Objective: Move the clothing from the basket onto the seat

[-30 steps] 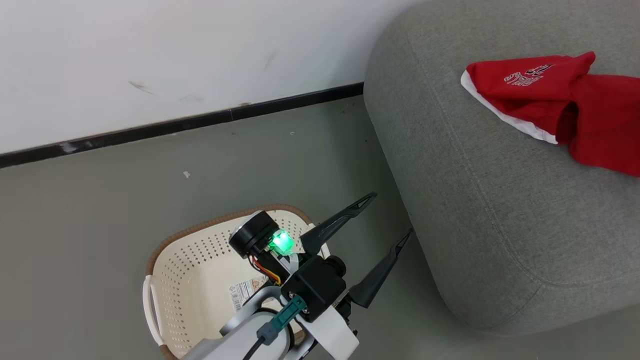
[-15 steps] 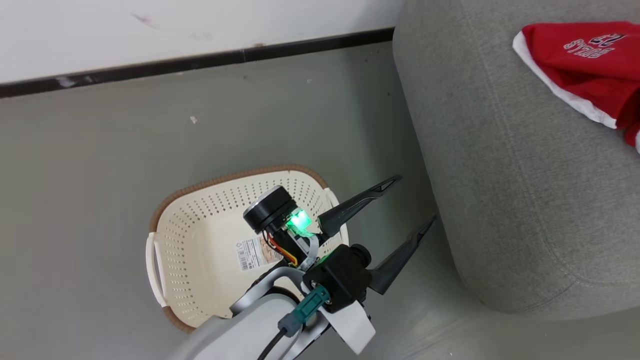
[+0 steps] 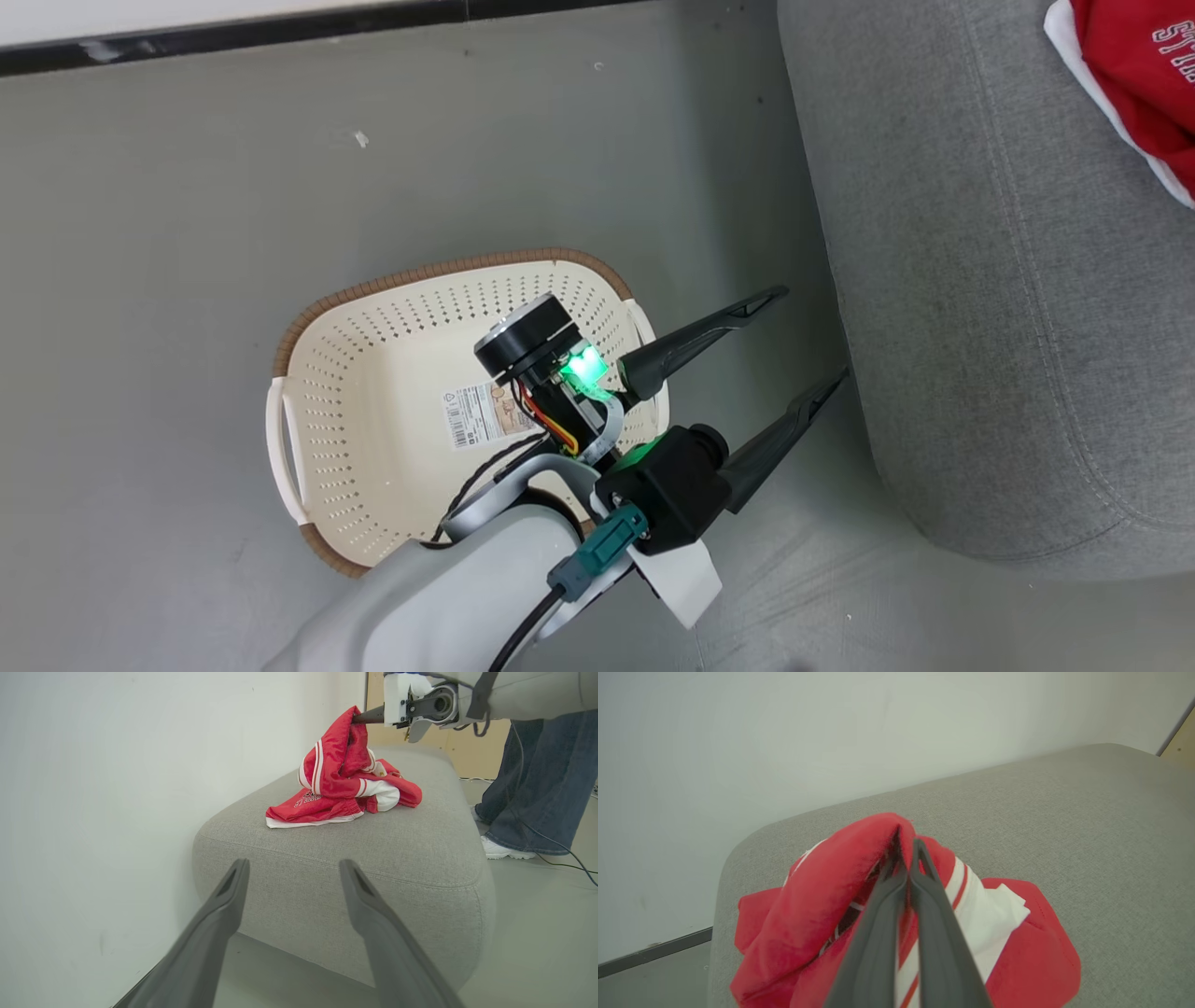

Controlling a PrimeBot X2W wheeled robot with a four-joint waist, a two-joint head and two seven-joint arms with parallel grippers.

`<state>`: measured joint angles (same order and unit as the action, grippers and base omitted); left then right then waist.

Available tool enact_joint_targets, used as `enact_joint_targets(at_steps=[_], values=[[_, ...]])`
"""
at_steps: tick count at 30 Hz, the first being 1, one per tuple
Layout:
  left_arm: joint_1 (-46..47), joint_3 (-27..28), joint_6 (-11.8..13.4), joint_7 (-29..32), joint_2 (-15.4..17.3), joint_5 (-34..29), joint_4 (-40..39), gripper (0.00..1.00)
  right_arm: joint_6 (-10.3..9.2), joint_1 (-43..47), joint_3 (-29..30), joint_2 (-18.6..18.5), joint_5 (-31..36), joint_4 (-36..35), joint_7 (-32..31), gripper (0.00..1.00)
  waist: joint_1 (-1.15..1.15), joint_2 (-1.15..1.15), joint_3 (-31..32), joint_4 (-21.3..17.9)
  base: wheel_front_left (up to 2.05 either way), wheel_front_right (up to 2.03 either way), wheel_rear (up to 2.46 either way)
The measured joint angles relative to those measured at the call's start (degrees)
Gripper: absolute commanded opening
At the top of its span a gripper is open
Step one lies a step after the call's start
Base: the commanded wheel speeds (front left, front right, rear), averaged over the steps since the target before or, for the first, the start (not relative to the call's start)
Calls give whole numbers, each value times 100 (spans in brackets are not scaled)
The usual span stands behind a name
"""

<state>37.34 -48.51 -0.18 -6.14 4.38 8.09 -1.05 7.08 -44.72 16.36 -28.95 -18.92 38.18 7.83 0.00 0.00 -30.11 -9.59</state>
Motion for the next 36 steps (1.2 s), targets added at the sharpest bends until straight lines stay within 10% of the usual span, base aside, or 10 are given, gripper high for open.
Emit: enact_joint_targets(at_steps=[2, 3, 4, 25, 36], values=[[62, 7, -1, -1, -7, -19, 26, 100, 0, 9, -76, 14, -36, 9, 74, 47, 0, 0, -75, 0, 0, 0, 0], [121, 24, -3, -5, -10, -20, 52, 100, 0, 9, -164, 42, -90, 18, 167, 89, 0, 0, -145, -8, 0, 0, 0], [143, 34, -3, -7, -11, -30, 65, 100, 0, 9, -219, 64, -126, 19, 209, 100, 0, 0, -178, -16, 0, 0, 0], [211, 491, 35, -356, 149, 102, 642, 100, 0, 616, -975, 324, -575, -554, 634, 100, 0, 0, 16, -453, 0, 0, 0], [-212, 1338, 700, -513, 399, 354, 995, 100, 0, 1134, -1332, 549, -727, -1351, 655, 100, 0, 0, 445, -575, 0, 0, 0]])
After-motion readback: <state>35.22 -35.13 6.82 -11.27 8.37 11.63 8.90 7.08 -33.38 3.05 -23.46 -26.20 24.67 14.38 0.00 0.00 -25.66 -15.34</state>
